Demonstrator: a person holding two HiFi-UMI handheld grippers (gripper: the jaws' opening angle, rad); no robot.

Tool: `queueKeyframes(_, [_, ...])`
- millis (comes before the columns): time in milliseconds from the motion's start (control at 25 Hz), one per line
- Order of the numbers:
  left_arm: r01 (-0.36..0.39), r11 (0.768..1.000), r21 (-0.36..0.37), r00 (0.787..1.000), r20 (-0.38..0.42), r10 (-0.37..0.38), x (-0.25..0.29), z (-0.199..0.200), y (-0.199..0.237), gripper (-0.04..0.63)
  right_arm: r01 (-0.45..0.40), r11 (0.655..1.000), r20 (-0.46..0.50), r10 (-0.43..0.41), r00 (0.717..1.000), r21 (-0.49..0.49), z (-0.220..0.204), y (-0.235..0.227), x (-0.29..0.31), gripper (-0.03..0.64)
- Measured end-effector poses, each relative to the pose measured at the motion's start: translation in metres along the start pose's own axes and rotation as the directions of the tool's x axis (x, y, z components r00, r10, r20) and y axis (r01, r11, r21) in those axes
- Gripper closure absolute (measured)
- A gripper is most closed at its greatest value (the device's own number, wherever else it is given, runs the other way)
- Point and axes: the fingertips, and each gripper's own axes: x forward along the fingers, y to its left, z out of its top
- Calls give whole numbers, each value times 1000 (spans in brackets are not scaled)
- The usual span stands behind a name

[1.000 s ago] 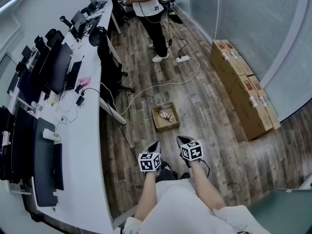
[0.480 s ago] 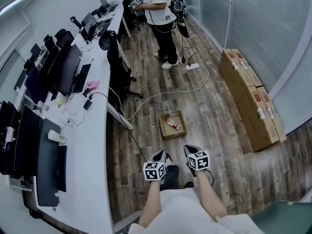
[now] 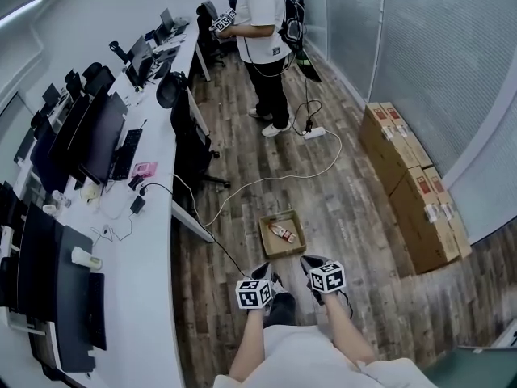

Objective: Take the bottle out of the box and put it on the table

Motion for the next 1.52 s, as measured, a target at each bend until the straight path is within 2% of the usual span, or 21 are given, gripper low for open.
queueKeyframes(360, [28,1000,10,999,-33,-28,67,76,58,581,14,1000,-60,-13,998,22,58,-25,82,578])
queueKeyframes(800, [43,998,-47,998,-42,-45,129,143,152,580,72,997,-115,-69,991,20,124,-40,179,577])
queueKeyframes(1040, [55,995,-87,997,-40,-59,149,165,194,581,84,996,-125,-86,988,-23,165,-38,221,577])
queueKeyframes(1520, [57,995,-86,996,-63,-63,179,173,230,581,84,996,-178,-87,980,-28,166,-48,267,577])
